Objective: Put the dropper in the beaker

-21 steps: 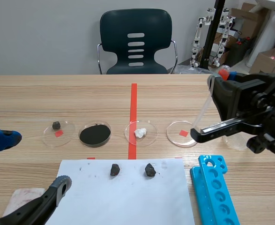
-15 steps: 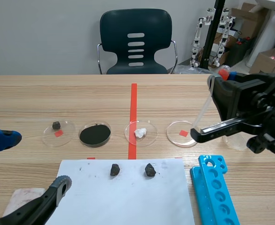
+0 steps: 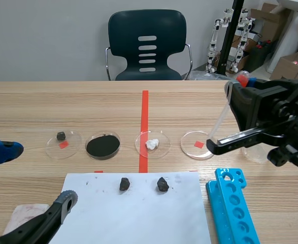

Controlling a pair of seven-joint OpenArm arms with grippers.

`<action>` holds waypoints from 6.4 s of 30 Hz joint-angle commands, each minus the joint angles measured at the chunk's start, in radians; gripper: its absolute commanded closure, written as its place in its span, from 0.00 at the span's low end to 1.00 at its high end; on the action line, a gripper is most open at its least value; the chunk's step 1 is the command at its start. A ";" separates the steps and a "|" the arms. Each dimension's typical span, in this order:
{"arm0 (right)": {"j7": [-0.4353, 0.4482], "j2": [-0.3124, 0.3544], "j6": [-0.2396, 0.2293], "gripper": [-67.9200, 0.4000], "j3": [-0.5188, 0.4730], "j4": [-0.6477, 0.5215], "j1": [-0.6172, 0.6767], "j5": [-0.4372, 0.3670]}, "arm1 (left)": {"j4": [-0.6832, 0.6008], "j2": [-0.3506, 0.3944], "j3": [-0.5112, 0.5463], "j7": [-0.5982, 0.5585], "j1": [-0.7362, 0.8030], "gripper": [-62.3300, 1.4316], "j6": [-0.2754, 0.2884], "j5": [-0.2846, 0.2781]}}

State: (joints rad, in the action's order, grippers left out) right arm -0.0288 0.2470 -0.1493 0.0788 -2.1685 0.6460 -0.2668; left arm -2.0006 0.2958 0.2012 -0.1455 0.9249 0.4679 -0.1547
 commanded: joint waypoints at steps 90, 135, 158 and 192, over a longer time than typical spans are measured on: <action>0.007 0.016 -0.084 0.99 -0.282 0.591 -0.483 -0.033 | -0.028 -0.007 0.001 -0.014 0.003 0.00 -0.001 -0.010; 0.047 0.016 -0.084 0.80 -0.267 0.706 -0.483 -0.006 | -0.028 -0.007 0.001 -0.014 0.003 0.00 -0.001 -0.010; 0.047 0.016 -0.084 0.15 -0.267 0.706 -0.480 -0.006 | -0.028 -0.007 0.001 -0.014 0.003 0.00 -0.001 -0.010; 0.047 0.016 -0.084 0.15 -0.267 0.706 -0.480 -0.006 | -0.028 -0.007 0.001 -0.014 0.003 0.00 -0.001 -0.010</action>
State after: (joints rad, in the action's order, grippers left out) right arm 0.0021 0.2466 -0.2329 -0.1856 -1.4567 0.1783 -0.2699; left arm -2.0006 0.2958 0.2012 -0.1455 0.9249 0.4679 -0.1547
